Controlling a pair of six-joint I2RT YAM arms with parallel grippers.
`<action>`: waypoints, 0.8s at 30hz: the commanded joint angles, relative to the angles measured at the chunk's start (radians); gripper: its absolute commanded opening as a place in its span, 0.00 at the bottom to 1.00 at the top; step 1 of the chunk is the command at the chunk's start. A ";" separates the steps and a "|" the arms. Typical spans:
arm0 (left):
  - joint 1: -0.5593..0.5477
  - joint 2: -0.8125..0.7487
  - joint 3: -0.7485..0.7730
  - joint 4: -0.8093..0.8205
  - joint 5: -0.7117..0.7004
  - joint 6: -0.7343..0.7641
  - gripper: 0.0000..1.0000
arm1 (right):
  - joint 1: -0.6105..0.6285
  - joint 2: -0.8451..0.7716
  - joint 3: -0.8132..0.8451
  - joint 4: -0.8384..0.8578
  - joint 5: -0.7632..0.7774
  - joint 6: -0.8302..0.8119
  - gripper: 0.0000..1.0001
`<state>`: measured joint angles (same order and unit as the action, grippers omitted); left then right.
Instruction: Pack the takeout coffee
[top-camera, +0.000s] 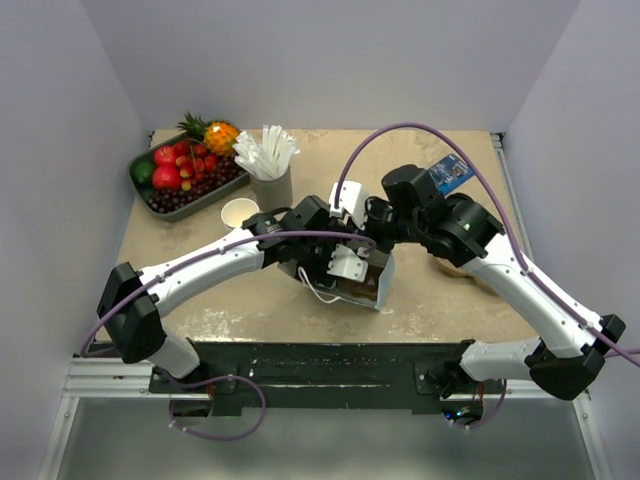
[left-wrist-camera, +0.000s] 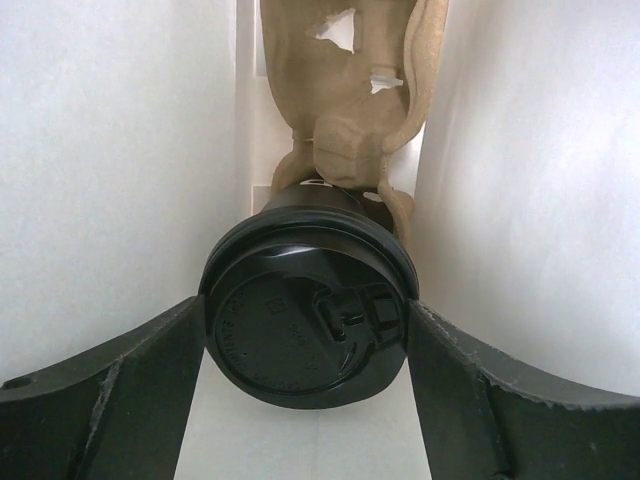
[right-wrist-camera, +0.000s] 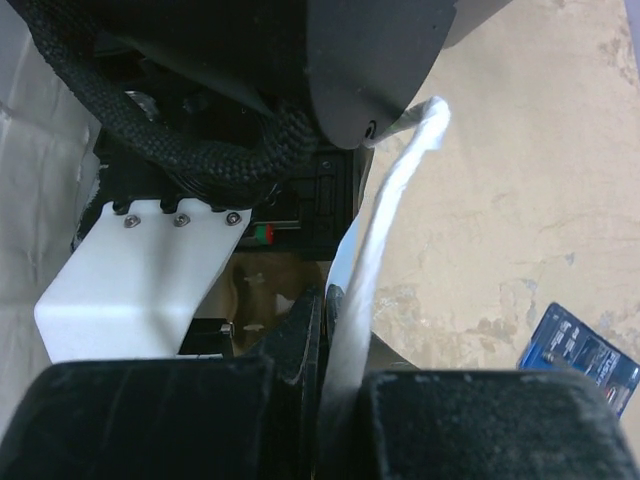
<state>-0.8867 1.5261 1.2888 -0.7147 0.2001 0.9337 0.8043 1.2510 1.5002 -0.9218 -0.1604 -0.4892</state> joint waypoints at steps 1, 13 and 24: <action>0.048 0.077 0.064 -0.008 0.028 -0.078 0.00 | 0.029 -0.005 0.009 0.009 -0.064 0.041 0.00; 0.065 0.201 0.181 -0.108 0.108 -0.064 0.00 | -0.025 0.011 0.014 0.028 0.056 0.090 0.02; 0.071 0.175 0.107 -0.043 0.055 -0.101 0.51 | -0.099 0.027 0.029 0.021 0.019 0.061 0.06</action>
<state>-0.8425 1.6852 1.4395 -0.7830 0.3004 0.9146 0.6971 1.2827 1.4975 -0.9195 -0.0792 -0.4271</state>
